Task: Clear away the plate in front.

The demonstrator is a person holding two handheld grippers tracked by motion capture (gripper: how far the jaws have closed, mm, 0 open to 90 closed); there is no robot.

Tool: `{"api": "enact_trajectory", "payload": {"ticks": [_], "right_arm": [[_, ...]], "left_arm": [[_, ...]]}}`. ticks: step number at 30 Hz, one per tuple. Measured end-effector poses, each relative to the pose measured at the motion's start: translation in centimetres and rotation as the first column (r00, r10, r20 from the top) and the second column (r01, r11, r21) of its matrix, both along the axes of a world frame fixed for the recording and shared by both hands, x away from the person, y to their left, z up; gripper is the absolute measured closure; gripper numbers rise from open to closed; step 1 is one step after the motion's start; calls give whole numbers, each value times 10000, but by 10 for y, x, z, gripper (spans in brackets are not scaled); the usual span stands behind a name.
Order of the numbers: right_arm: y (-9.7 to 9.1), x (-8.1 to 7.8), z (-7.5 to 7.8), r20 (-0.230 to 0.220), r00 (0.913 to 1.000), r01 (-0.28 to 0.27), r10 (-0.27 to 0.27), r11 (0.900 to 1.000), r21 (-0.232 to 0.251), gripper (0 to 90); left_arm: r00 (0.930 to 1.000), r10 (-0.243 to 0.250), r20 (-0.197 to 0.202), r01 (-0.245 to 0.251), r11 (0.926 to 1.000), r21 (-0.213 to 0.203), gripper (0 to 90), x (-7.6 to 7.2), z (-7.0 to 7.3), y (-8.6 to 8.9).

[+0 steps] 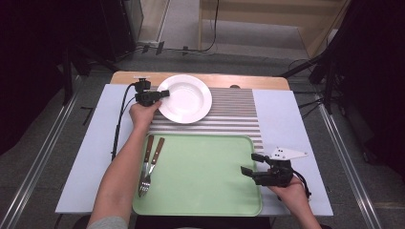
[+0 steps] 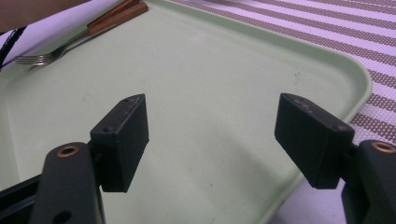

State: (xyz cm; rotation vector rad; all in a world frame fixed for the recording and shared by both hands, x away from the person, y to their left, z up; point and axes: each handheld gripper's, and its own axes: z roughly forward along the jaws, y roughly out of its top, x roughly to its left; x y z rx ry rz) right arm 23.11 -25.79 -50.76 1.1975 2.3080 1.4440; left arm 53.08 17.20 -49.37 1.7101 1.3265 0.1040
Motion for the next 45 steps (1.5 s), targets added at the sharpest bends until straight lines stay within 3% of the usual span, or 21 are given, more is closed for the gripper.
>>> {"api": "enact_trajectory", "payload": {"ticks": [6, 8, 11, 16, 18, 23, 28, 31, 45], "right_arm": [[-1, 0, 0, 57, 10000, 15, -15, 10000, 42, 252], [-1, 0, 0, 57, 10000, 28, -28, 10000, 36, 252], [-1, 0, 0, 64, 10000, 35, -35, 10000, 31, 252], [-1, 0, 1, 79, 10000, 24, -24, 10000, 40, 252], [-1, 0, 1, 81, 10000, 37, -37, 10000, 48, 252], [-2, 2, 1, 30, 10000, 60, -61, 9996, 269, 252], [-2, 2, 1, 0, 10000, 45, -45, 9996, 277, 252], [-2, 2, 1, -22, 10000, 74, -73, 9994, 325, 252], [-2, 4, 1, -2, 10000, 33, -33, 9993, 382, 252]], "left_arm": [[9995, -287, 99, 283, 9988, 400, 780, -6, 18, -9], [9990, -438, -11, 438, 9990, 8, 800, -7, 23, -11], [9994, -330, -64, 332, 9991, 279, 815, -9, 31, -18], [9979, -174, -627, 198, 9991, 379, 815, -4, 37, -18], [9962, -342, -805, 377, 9984, 419, 814, -2, 39, -17], [9938, -466, -1007, 520, 9973, 511, 812, 0, 44, -14], [9971, -169, -739, 206, 9985, 499, 811, -3, 56, -8], [9970, -128, -758, 150, 9995, 288, 814, -3, 63, -4], [9925, -691, -1005, 709, 9974, 145, 812, -13, 86, -2]]}}
